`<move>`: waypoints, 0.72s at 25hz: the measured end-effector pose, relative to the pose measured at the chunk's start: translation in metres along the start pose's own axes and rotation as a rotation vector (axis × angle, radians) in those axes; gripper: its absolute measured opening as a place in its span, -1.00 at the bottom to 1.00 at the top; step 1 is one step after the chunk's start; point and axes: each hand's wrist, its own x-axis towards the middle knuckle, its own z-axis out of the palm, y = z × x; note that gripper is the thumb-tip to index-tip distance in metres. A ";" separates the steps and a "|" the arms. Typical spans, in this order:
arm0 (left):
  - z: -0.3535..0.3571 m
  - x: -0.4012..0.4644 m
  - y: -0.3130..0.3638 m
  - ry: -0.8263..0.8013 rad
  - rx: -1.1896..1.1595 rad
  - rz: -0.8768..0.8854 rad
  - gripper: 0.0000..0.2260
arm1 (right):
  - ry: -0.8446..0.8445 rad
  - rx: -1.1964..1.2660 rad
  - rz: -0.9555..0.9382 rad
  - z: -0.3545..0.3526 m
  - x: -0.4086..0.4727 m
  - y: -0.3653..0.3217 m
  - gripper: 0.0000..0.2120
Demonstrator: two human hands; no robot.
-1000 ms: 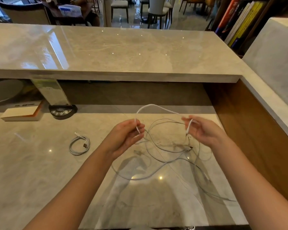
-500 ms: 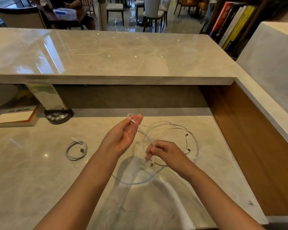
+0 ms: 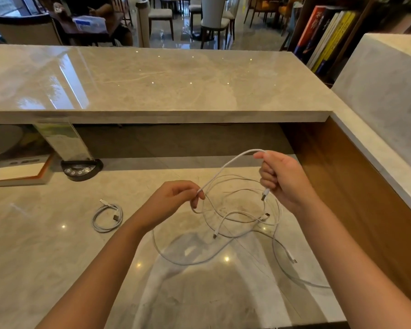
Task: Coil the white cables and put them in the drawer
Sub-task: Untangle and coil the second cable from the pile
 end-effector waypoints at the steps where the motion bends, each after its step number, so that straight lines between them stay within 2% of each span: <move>1: -0.003 -0.001 -0.003 -0.009 0.059 -0.008 -0.73 | 0.087 -0.016 -0.012 -0.009 0.003 0.002 -0.78; 4: -0.007 0.001 -0.008 -0.050 0.229 -0.031 -0.77 | 0.298 -0.199 -0.056 -0.030 0.005 0.005 -0.81; 6: -0.008 0.005 -0.007 -0.019 0.328 -0.030 -0.76 | 0.416 -0.322 -0.053 -0.037 0.005 0.009 -0.82; 7: -0.007 0.007 -0.007 0.029 0.279 -0.023 -0.75 | 0.463 -0.398 -0.036 -0.041 0.006 0.013 -0.82; 9: -0.004 0.010 -0.005 0.161 -0.012 -0.028 -0.75 | 0.460 -0.626 0.014 -0.041 0.006 0.028 -0.84; 11: 0.000 0.012 -0.002 0.256 -0.314 -0.043 -0.76 | 0.350 -0.849 0.039 -0.034 0.001 0.047 -0.81; 13: 0.008 0.016 -0.001 0.343 -0.403 -0.037 -0.78 | 0.149 -1.011 0.069 -0.019 -0.008 0.058 -0.68; 16: 0.023 0.019 0.000 0.351 -0.246 -0.003 -0.84 | -0.368 -1.167 0.048 0.010 -0.024 0.055 -0.61; 17: 0.027 0.019 -0.001 0.289 -0.163 0.003 -0.85 | -0.487 -1.174 -0.004 0.018 -0.029 0.050 -0.64; 18: 0.031 0.019 -0.002 0.205 -0.074 -0.002 -0.85 | -0.531 -1.154 -0.061 0.025 -0.031 0.042 -0.69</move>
